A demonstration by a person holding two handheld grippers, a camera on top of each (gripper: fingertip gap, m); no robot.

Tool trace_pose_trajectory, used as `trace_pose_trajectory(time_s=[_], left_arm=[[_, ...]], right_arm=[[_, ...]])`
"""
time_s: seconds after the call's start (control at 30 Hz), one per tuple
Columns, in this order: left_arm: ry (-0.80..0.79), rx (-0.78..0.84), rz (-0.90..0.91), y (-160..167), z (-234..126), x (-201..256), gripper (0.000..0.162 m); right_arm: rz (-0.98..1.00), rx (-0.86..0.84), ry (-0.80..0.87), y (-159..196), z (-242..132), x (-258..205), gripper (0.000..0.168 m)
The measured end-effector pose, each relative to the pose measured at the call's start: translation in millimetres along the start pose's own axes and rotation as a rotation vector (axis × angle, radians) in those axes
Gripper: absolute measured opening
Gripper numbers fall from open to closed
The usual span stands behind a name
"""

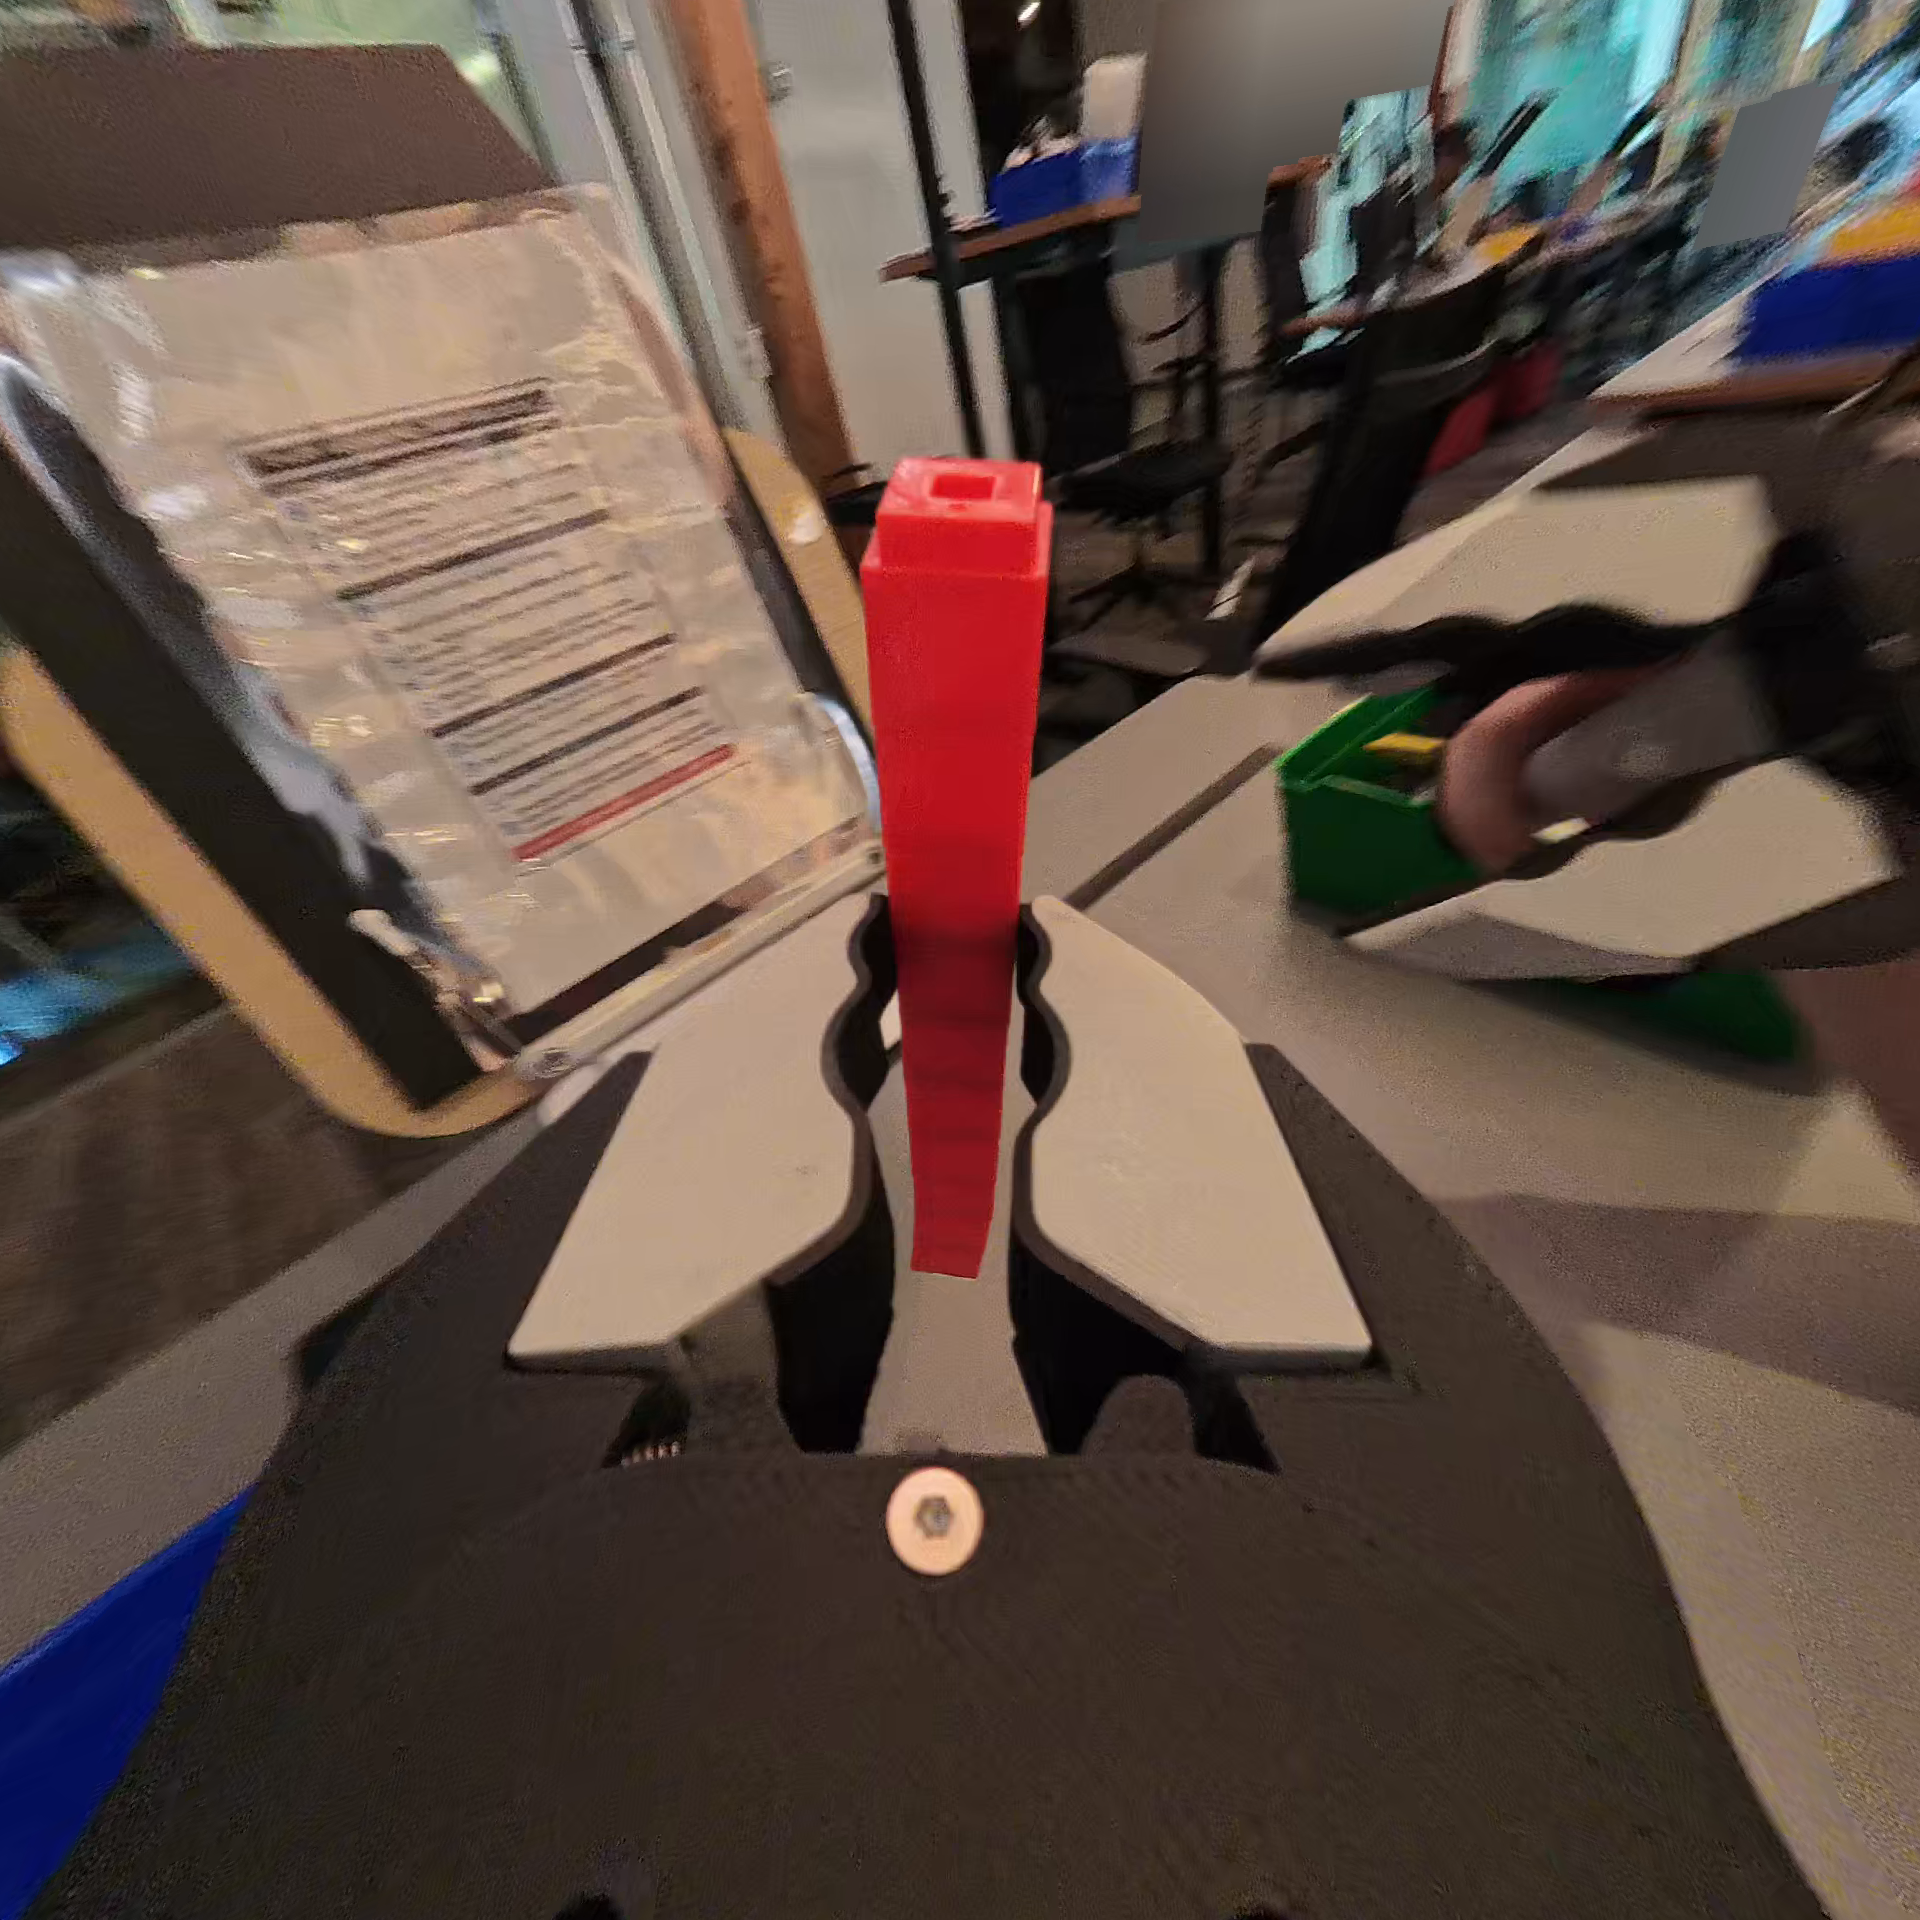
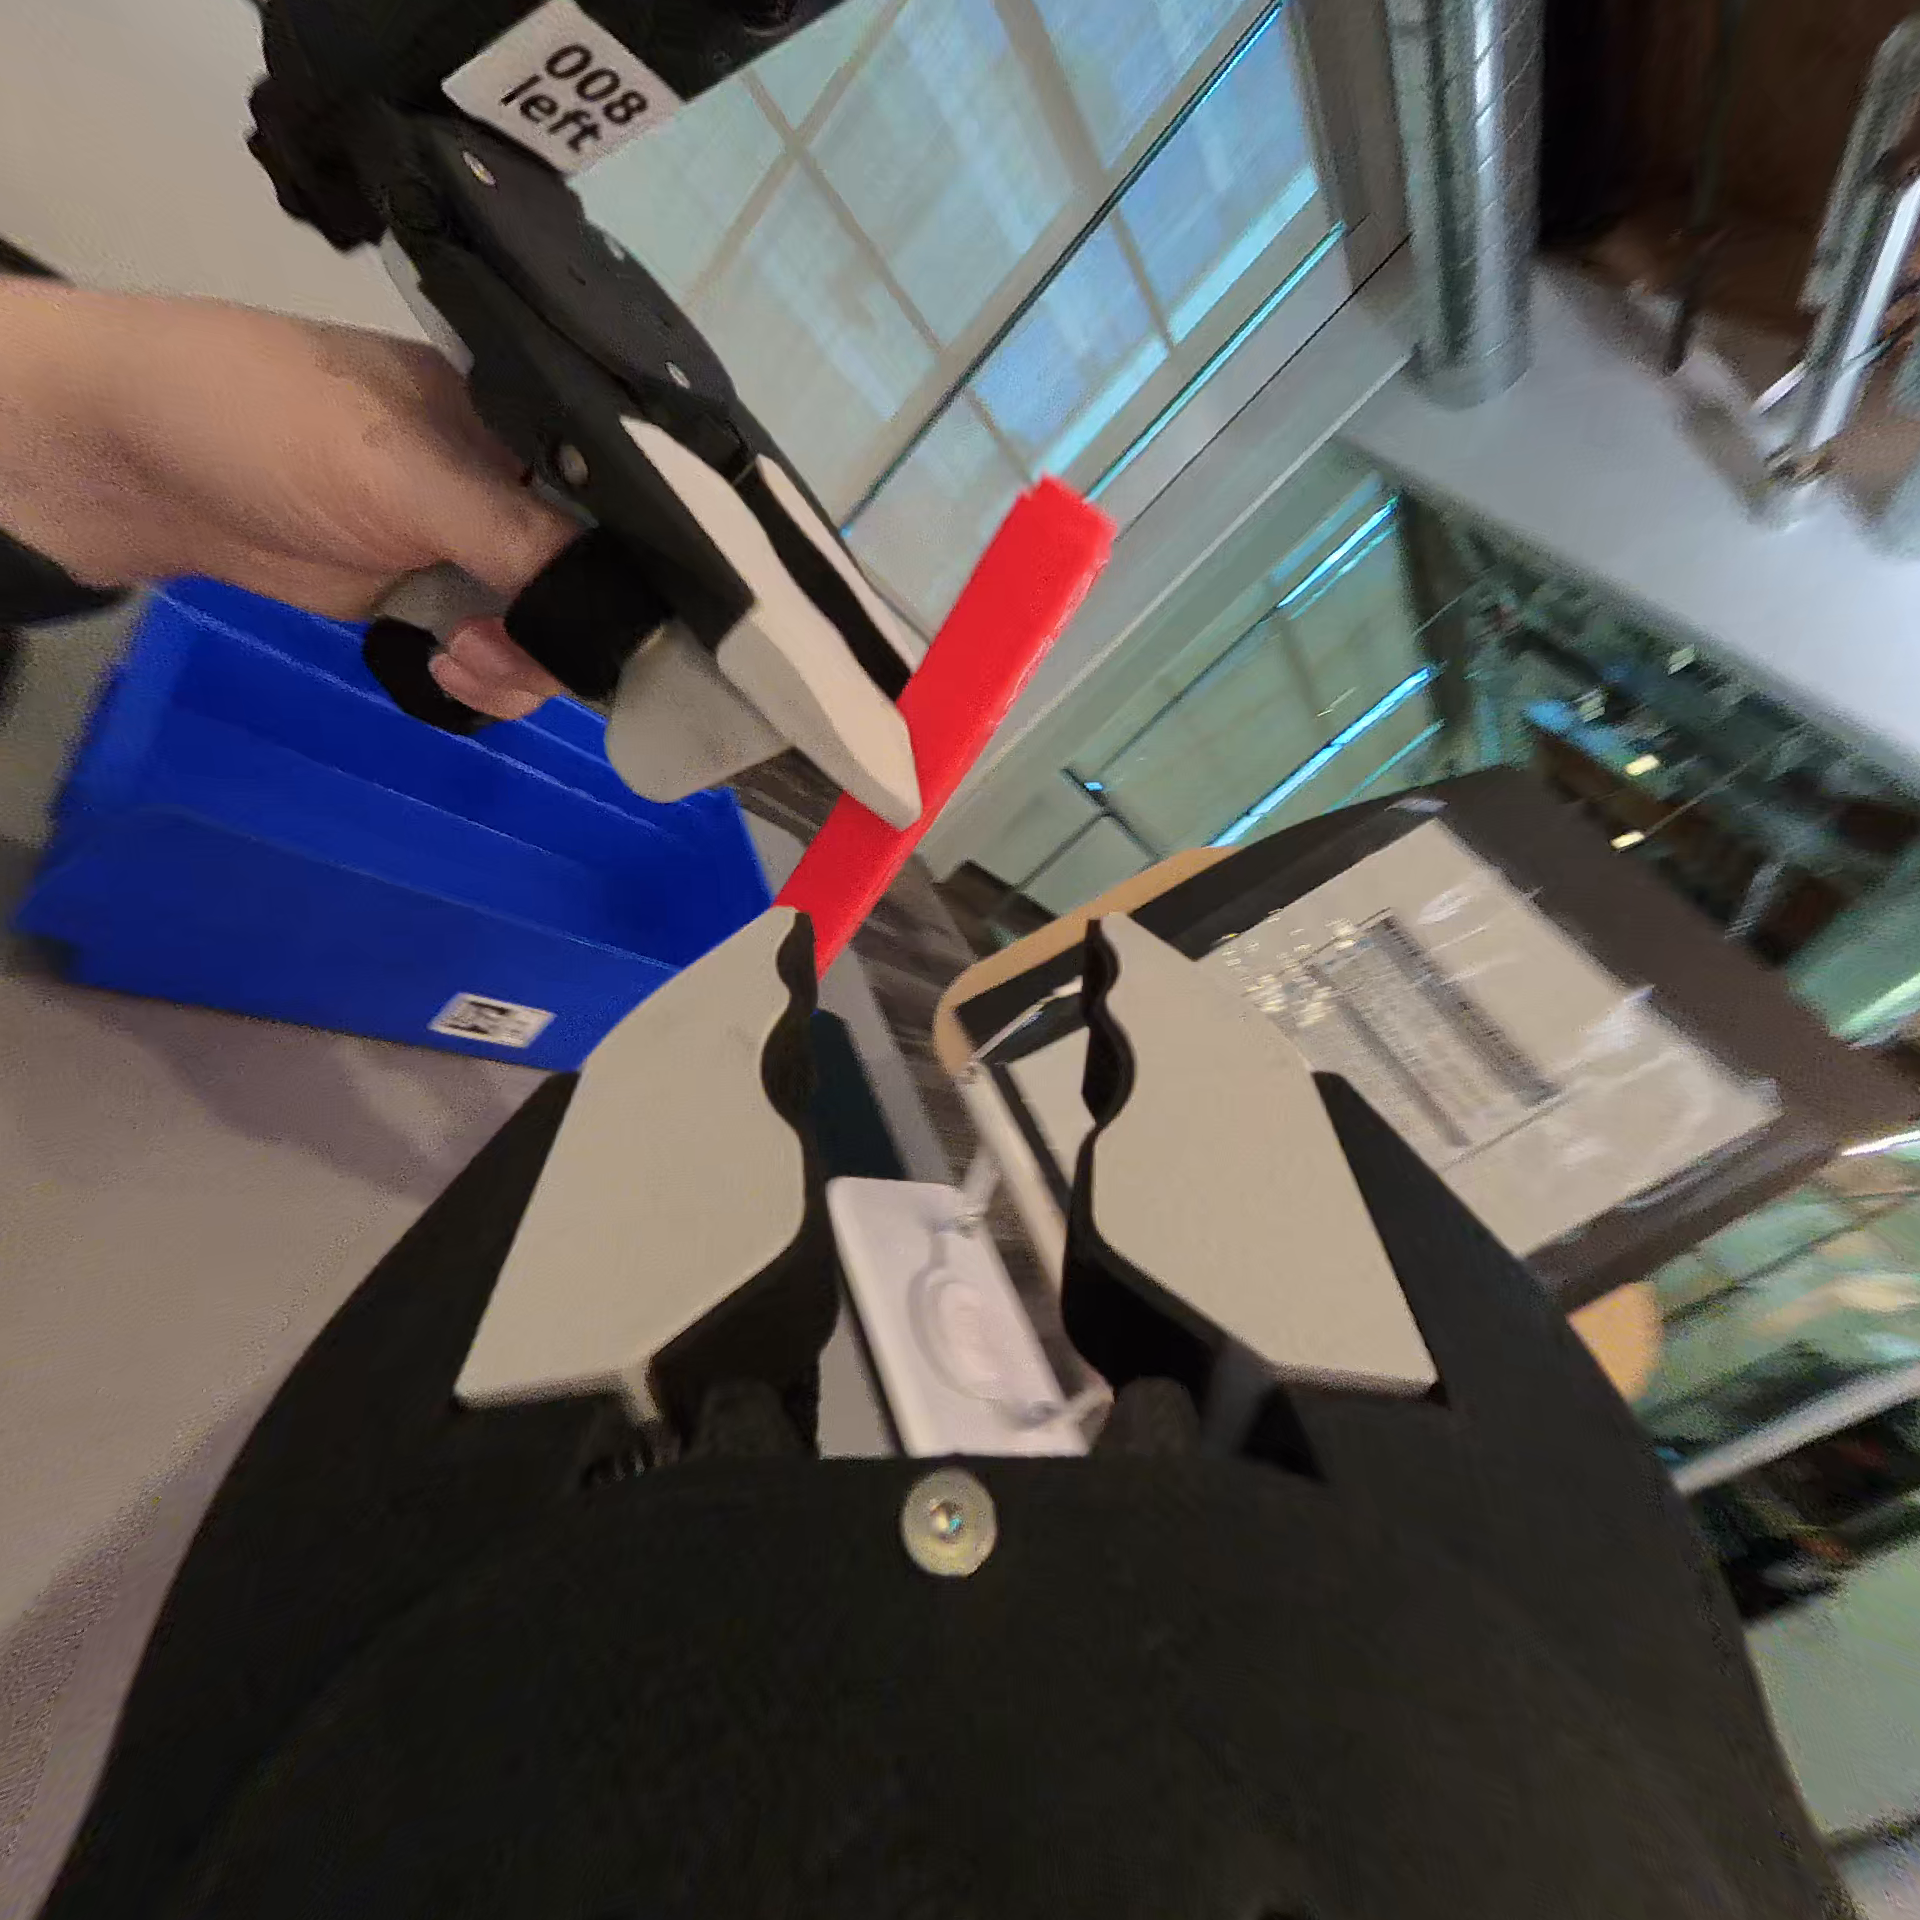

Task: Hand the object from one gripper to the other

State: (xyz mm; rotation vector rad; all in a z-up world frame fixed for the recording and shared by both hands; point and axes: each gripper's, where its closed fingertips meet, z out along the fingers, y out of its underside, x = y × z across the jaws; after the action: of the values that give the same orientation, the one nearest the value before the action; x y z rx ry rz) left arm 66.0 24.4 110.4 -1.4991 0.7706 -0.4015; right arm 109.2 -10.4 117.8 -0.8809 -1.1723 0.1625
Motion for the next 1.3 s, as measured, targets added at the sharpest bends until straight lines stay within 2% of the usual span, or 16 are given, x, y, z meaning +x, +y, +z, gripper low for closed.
trace_pose_trajectory(time_s=[0.03, 0.17, 0.23, 0.33, 0.47, 0.67, 0.87, 1.0, 1.13, 1.2, 1.23, 1.3], left_arm=[[-0.072, -0.027, 0.078, 4, 3, -5, 0.021], [-0.314, -0.096, 0.521, 10, 10, -13, 0.021], [-0.388, -0.102, 0.744, 9, 11, -10, 0.021], [-0.386, -0.134, 0.972, 17, 18, 2, 0.021], [-0.367, -0.187, 1.057, 29, 27, 9, 0.021], [-0.358, -0.258, 1.131, 40, 32, 14, 0.021], [-0.321, -0.257, 1.099, 42, 35, 26, 0.021], [-0.374, -0.140, 1.005, 17, 24, 24, 0.025], [-0.435, 0.006, 0.826, -20, -1, 19, 0.024], [-0.475, 0.139, 0.715, -43, -15, 17, 0.016], [-0.460, 0.198, 0.639, -51, -20, 19, 0.012], [-0.359, 0.265, 0.427, -59, -23, 26, 0.013]], right_arm=[[-0.094, -0.015, 0.030, -3, -1, 0, 0.050], [-0.463, -0.102, 0.098, -6, -4, -7, 0.044], [-0.532, -0.130, 0.105, -7, -4, -9, 0.045], [-0.545, -0.126, 0.104, -13, -8, -9, 0.048], [-0.571, -0.208, 0.086, -2, -9, -8, 0.051], [-0.591, -0.346, 0.028, 30, -3, -12, 0.048], [-0.622, -0.394, 0.006, 48, -1, -13, 0.026], [-0.538, -0.337, 0.078, 35, -2, 1, 0.025], [-0.432, -0.264, 0.231, 16, -11, 28, 0.024], [-0.345, -0.180, 0.329, 1, -19, 44, 0.024], [-0.301, -0.134, 0.380, -7, -24, 52, 0.024], [-0.213, -0.045, 0.455, -22, -34, 63, 0.023]])
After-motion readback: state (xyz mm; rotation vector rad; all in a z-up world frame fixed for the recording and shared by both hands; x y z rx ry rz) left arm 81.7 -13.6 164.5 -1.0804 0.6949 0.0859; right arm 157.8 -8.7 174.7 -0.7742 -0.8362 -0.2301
